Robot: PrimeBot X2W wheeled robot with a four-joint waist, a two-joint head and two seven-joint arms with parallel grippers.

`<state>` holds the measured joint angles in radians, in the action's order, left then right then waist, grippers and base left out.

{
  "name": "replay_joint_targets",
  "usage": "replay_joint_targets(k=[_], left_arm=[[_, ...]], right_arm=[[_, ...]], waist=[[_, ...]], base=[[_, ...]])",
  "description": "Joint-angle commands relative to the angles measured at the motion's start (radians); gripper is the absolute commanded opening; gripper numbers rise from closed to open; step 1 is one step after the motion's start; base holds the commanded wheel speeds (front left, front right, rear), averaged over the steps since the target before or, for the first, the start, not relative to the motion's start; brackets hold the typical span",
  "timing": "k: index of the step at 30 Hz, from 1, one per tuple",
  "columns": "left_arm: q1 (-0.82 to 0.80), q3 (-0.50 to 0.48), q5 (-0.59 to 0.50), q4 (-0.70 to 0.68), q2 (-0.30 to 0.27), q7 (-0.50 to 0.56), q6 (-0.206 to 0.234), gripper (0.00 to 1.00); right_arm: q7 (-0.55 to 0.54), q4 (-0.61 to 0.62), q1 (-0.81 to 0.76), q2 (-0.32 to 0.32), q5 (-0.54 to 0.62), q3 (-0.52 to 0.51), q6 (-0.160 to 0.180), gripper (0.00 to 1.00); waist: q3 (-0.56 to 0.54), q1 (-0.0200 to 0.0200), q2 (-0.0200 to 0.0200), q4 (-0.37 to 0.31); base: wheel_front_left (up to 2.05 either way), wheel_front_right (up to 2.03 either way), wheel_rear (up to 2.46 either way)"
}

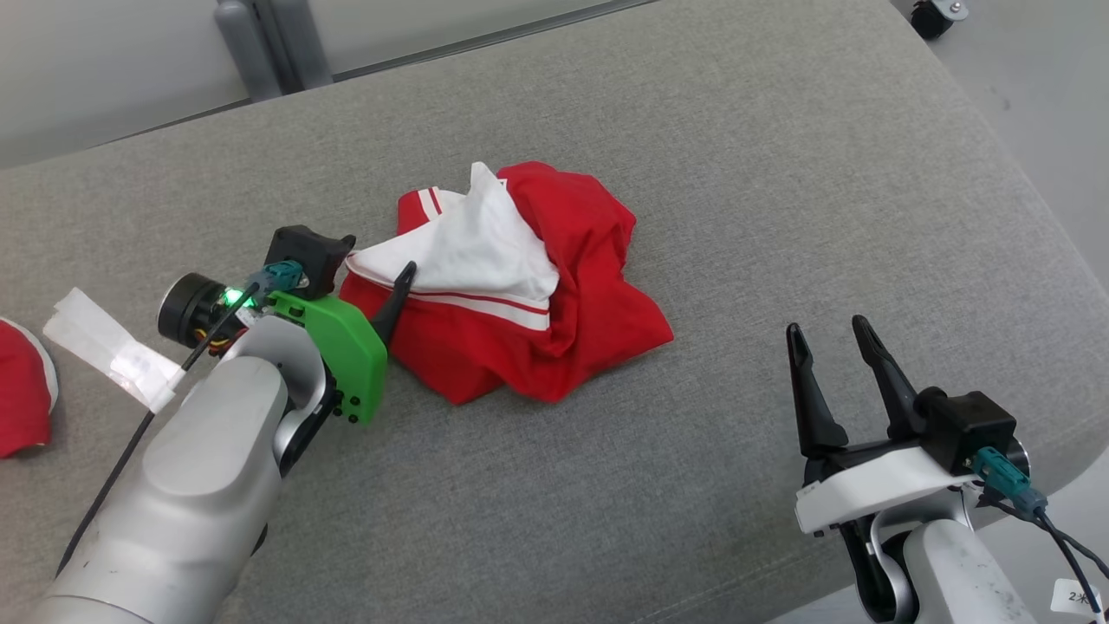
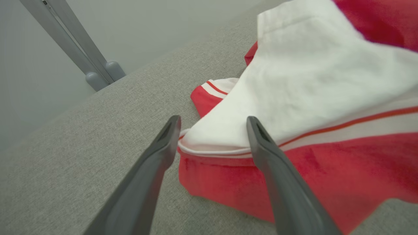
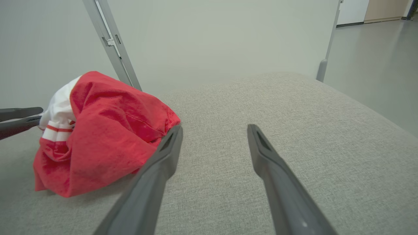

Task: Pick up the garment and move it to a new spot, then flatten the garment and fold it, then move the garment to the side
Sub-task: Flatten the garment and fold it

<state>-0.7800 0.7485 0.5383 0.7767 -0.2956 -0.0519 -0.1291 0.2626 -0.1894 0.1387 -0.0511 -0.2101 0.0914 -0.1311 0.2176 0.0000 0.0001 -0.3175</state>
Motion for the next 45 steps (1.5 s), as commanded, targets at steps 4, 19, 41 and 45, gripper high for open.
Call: replay_joint_targets(k=[4,19,41,45], left_arm=[[-0.016,0.051,0.064,0.043,-0.018,0.011,-0.002,1.00],[-0.068,0.175,0.169,0.116,-0.006,-0.101,-0.002,0.00],[0.310,-0.014,0.151,-0.349,-0.136,-0.214,0.166,0.00],[0.443,-0.070,0.138,-0.425,-0.159,-0.214,0.209,0.00]], right_arm=[[0.003,-0.001,0.015,0.000,-0.009,0.007,0.001,1.00],[0.003,0.005,-0.004,0.001,-0.008,-0.009,0.001,1.00],[0.003,-0.001,-0.076,-0.006,0.023,-0.025,0.001,1.00],[0.003,-0.001,-0.081,-0.009,0.022,-0.025,0.001,1.00]], waist=[[0.012,0.0000,-0.0001,-0.025],[0.002,0.0000,-0.0001,-0.010],[-0.113,0.0000,-0.0001,0.244],[-0.119,0.0000,-0.0001,0.264]], base=[[0.00,0.00,0.00],[0.00,0.00,0.00],[0.00,0.00,0.00],[0.00,0.00,0.00]])
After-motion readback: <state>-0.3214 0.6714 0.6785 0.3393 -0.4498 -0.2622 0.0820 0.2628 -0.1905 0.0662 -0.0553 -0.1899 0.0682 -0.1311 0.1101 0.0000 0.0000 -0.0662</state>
